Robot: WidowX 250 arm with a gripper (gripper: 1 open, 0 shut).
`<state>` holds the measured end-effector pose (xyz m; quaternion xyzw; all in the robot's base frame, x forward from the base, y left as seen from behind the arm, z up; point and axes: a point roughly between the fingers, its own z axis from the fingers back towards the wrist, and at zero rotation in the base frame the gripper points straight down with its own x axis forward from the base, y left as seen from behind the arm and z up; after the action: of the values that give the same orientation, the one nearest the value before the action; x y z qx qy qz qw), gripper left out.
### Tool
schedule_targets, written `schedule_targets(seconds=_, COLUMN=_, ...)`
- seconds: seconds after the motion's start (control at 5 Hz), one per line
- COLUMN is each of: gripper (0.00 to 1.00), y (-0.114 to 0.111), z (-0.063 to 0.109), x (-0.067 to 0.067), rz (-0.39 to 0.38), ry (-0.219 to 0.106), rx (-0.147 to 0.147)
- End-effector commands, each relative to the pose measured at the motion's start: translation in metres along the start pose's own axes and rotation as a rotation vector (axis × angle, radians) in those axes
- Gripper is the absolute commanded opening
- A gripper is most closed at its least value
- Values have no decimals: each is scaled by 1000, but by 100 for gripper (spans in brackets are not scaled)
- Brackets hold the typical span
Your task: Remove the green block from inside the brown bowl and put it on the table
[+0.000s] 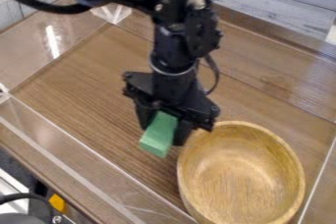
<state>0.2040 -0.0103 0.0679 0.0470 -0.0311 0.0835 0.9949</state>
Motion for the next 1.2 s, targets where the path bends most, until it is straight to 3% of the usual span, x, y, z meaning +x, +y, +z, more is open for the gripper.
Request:
schedule_targets(seconds=0.0, gripper=0, y=10, z=-5, x=2, rz=61, ry=-16, rx=11)
schedule_targets(seconds=0.2, gripper=100, y=10, z=-9, x=2, rz=69, ry=-13, rx=11)
schedule_targets(seconds=0.6, gripper=100, y=6, z=3, x=8, rz=-79, ry=-41, rx=-14)
schedule_targets(seconds=1.0, gripper=100, y=5, z=8, x=28, rz=-110, ry=-59, rx=-25)
